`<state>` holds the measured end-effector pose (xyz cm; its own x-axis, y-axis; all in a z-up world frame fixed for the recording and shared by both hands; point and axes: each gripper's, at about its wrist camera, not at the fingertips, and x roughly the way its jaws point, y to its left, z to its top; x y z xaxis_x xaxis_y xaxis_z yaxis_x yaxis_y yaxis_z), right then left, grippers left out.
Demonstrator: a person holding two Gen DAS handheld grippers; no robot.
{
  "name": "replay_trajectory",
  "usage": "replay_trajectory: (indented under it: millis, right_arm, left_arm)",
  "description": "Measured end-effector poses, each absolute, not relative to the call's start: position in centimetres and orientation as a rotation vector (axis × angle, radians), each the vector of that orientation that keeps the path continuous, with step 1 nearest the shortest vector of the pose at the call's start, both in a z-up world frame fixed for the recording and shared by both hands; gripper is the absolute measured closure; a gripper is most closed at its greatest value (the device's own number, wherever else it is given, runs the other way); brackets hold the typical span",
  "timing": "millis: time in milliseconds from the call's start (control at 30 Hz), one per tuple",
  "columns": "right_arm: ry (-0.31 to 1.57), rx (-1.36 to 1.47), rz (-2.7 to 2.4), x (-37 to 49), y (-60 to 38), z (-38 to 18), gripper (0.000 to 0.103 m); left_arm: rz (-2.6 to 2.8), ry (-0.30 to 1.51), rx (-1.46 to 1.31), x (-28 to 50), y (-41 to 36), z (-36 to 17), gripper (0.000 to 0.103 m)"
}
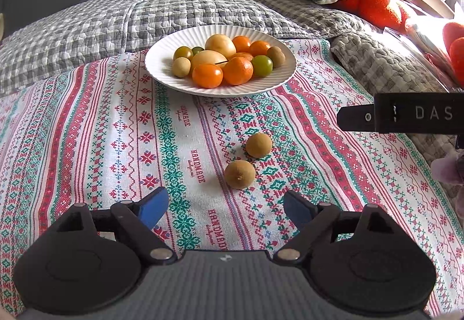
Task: Organize fruits
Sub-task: 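Move back to the last tan fruits and grasp one with the left tool, then grasp the last small tan fruit with the right tool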
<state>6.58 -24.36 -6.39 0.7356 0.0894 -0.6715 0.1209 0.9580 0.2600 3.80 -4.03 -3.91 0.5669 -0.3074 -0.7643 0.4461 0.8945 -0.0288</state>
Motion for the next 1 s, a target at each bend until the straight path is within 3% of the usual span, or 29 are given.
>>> replay_trajectory:
  millis: [133,433,533,600,1000]
  right_arm:
    - [0.792,0.273,-0.007,6.8,-24.1,-7.1,0.01]
    - [0.872,0.252,-0.026,7.1,-23.8,-8.3,0.01]
    - [0.882,0.243,-0.022,7.2,-23.7,-8.5,0.01]
    - [0.884,0.242,-0.023,7.2,-23.7,-8.6,0.01]
    - [0.872,0.244,-0.014,7.6,-23.2,-8.8,0.01]
  left_arm:
    - [-0.435,0.859,0.148,4.2,-4.4,-4.3,0.028]
    - [-0.414,0.857,0.133,4.8,-5.9,-5.0,0.053]
    - [-0.407,0.855,0.145,4.9,-6.2,-5.2,0.065]
    - [-0.404,0.853,0.154,4.9,-6.3,-5.3,0.08]
    - [-0.399,0.832,0.189,4.6,-5.0,-4.0,0.082]
